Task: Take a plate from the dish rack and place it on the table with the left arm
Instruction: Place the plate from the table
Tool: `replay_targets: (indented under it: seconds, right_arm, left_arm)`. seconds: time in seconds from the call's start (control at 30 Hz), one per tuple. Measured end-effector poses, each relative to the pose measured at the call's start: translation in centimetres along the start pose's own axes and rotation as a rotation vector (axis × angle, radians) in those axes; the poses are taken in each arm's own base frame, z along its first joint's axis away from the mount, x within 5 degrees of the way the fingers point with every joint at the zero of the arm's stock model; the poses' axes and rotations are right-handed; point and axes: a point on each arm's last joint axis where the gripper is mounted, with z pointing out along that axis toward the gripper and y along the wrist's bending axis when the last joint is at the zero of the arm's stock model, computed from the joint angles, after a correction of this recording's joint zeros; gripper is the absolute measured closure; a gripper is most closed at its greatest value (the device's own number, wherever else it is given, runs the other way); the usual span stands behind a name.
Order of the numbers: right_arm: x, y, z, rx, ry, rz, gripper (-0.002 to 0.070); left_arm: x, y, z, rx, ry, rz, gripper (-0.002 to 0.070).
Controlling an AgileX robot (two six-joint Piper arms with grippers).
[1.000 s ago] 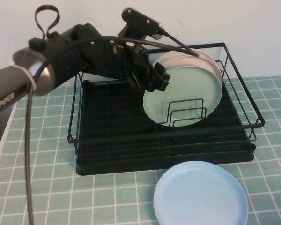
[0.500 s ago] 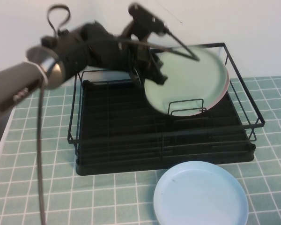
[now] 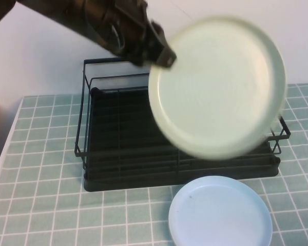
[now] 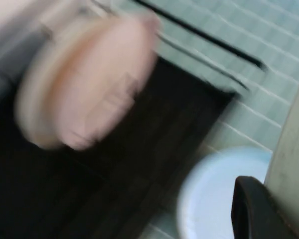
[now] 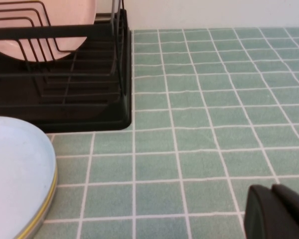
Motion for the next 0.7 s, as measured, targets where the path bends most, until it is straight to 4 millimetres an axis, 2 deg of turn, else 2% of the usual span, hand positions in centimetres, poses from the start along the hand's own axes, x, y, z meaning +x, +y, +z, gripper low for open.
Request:
replay_targets:
  seconds: [0.1,0.2,0.27,0.37,0.63,0.7]
  right_arm:
    - [0.0,0.0,0.0,0.0,0.0,0.0,0.0678]
    - [0.0,0.0,0.0,0.0,0.0,0.0,0.0678]
    - [0.0,0.0,0.0,0.0,0.0,0.0,0.0678]
    - [0.0,0.0,0.0,0.0,0.0,0.0,0.0678]
    - [0.0,0.0,0.0,0.0,0.0,0.0,0.0678]
    - [0.0,0.0,0.0,0.0,0.0,0.0,0.0678]
  left_arm:
    - [1.3,-1.3,0.4,0.166,0.111,-0.052,0.063]
    - [2.5,-2.4,1.3,0.317,0.13,-0.145,0.063]
    - [3.8,-2.6,2.1,0.349,0.143,-0.205,0.063]
    - [6.2,-2.2,3.8,0.317,0.144,-0.307,0.063]
    - [15.6,-0.9,9.6,0.206,0.206,-0.605,0.063]
    - [16.9,-0.5,10.5,0.179,0.177,-0.634,0.063]
